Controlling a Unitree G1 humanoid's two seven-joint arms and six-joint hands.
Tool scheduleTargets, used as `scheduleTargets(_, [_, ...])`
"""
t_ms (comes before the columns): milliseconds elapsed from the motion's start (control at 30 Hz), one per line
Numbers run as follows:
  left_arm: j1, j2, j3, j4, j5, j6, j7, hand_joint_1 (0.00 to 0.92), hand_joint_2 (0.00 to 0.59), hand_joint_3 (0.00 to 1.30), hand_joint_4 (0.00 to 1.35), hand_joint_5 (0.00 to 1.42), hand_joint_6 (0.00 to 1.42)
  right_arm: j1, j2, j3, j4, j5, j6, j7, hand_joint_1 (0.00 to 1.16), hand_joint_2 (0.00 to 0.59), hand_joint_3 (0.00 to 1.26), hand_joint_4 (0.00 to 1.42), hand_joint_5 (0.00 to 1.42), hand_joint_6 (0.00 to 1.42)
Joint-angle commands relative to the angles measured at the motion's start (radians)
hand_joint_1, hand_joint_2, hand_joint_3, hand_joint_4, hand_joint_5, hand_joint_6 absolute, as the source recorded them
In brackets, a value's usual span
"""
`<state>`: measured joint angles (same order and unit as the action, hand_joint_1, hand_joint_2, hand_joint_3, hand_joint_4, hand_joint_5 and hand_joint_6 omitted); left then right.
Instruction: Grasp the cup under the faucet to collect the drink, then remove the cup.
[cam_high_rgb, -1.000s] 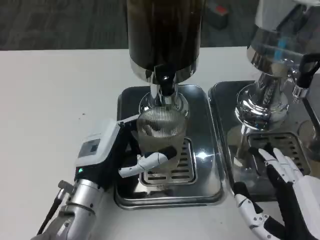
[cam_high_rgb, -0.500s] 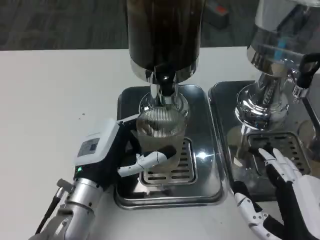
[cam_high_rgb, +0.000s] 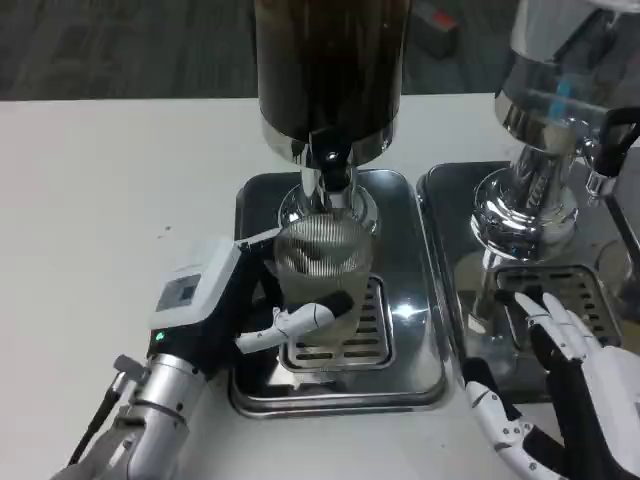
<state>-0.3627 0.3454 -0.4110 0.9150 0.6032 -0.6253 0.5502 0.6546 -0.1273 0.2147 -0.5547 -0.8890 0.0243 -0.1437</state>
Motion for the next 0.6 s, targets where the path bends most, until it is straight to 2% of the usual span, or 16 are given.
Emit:
scheduleTargets(33, [0.01, 0.004, -0.023, 0.006, 0.034, 0.011, -0.025, 0.078, 0.069, 0.44, 0.5, 0.67, 0.95, -0.005, 0.004, 0.002, 0.006, 0.001, 0.015, -0.001, 0.22, 0.387, 0.18, 0.08, 0.1, 0.27])
scheduleTargets(233, [0.011, 0.013, -0.03, -0.022, 0.056, 0.026, -0.038, 0.049, 0.054, 0.32, 0.37, 0.54, 0.76, -0.01, 0.008, 0.006, 0.013, 0.002, 0.017, -0.008, 0.22, 0.387, 0.18, 0.09, 0.1, 0.28])
scheduleTargets(400, [0.016, 0.022, -0.031, -0.053, 0.068, 0.037, -0.034, 0.04, 0.045, 0.27, 0.26, 0.43, 0.61, -0.014, 0.009, 0.005, 0.021, 0.005, 0.017, -0.011, 0.22, 0.387, 0.18, 0.09, 0.1, 0.28])
scheduleTargets(600, [0.026, 0.033, -0.031, -0.101, 0.066, 0.047, -0.031, 0.027, 0.04, 0.26, 0.21, 0.4, 0.58, -0.022, 0.009, 0.006, 0.032, 0.007, 0.015, -0.014, 0.22, 0.387, 0.18, 0.09, 0.11, 0.29])
